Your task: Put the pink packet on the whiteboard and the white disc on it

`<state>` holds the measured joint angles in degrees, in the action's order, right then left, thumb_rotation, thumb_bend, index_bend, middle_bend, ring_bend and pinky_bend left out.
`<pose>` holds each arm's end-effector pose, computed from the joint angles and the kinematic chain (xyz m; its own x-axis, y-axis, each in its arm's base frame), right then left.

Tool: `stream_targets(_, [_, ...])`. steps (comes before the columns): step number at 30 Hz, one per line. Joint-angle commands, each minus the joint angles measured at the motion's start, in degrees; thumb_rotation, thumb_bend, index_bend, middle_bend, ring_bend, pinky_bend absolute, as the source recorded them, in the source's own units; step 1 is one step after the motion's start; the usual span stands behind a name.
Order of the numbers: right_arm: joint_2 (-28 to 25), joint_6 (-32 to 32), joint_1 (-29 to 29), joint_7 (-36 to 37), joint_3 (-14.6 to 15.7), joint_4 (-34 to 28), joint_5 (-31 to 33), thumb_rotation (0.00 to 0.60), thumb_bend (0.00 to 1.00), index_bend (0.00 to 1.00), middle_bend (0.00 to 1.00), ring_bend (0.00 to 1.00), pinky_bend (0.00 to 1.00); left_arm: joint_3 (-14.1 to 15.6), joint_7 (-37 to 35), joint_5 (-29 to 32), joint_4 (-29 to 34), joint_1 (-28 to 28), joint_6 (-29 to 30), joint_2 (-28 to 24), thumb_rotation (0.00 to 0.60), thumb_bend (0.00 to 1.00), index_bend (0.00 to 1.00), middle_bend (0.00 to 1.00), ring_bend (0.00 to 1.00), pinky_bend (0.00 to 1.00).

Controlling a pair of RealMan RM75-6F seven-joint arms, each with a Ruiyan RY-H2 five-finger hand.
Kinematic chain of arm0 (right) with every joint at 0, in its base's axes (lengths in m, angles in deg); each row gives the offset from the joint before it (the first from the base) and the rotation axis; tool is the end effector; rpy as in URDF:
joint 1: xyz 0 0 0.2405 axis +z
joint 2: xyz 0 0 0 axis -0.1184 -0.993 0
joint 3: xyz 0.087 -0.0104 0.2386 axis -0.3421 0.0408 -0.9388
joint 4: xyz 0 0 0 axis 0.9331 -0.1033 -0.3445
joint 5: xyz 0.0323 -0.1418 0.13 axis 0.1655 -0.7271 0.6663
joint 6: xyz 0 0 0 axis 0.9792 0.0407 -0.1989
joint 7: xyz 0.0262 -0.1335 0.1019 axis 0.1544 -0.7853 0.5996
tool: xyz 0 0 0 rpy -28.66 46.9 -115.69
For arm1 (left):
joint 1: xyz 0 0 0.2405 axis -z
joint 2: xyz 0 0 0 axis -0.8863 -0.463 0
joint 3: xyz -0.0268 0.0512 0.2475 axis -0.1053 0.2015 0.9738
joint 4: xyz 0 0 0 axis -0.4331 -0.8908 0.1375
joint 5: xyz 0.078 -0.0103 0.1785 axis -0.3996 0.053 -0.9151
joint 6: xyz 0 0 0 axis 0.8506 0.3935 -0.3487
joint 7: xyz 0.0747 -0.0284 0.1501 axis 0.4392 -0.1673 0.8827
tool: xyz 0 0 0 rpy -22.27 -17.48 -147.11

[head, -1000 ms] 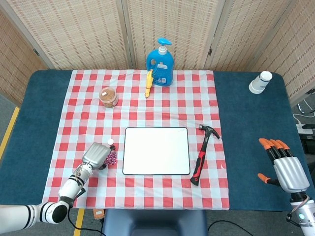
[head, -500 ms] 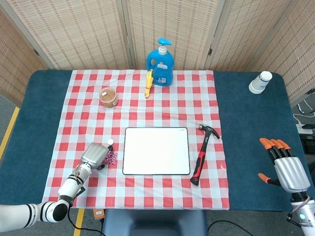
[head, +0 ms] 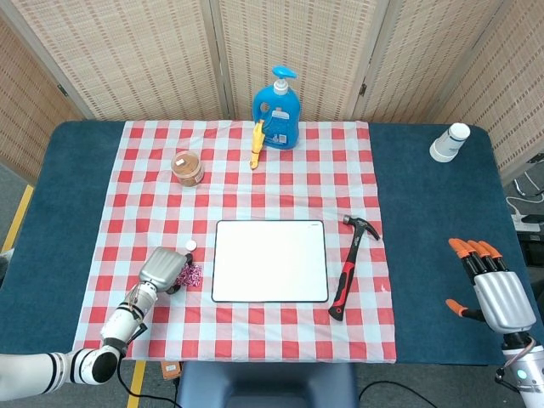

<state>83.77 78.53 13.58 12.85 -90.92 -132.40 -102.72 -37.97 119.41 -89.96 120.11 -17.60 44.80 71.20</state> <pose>-0.3036 -0.2113 0.1684 0.4376 -0.0359 0.8984 -0.8951 -0.1126 0.4315 -0.1963 0.3452 -0.0167 0.7087 0.3640 0.6044 0.7054 -0.3794 -0.5986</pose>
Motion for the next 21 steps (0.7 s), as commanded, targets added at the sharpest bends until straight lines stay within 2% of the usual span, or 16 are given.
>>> stream_targets(1, [0.0, -0.1, 0.1, 0.0, 0.0, 0.0, 0.0, 0.600, 0.02, 0.06, 0.12, 0.05, 0.13, -0.2, -0.3, -0.6, 0.4, 0.0, 0.4, -0.4, 0.600, 0.26, 0.41, 1.00, 1.00, 1.00])
stream_targets(6, [0.0, -0.1, 0.1, -0.1, 0.0, 0.0, 0.0, 0.600, 0.02, 0.06, 0.12, 0.05, 0.13, -0.5, -0.1, -0.5, 1.5, 0.4, 0.6, -1.3, 0.600, 0.26, 0.41, 1.00, 1.00, 1.00])
stream_targets(13, [0.1, -0.5, 0.2, -0.1, 0.0, 0.1, 0.2, 0.600, 0.02, 0.06, 0.12, 0.05, 0.13, -2.4, 2.2, 0.5, 6.2, 2.7, 1.4, -2.9, 0.600, 0.26, 0.41, 1.00, 1.00, 1.00])
stream_targets(21, [-0.1, -0.2, 0.1, 0.4, -0.1, 0.1, 0.2, 0.600, 0.02, 0.06, 0.12, 0.05, 0.13, -4.8, 7.4, 4.5, 8.4, 7.5, 1.9, 0.2, 0.600, 0.26, 0.40, 1.00, 1.00, 1.00])
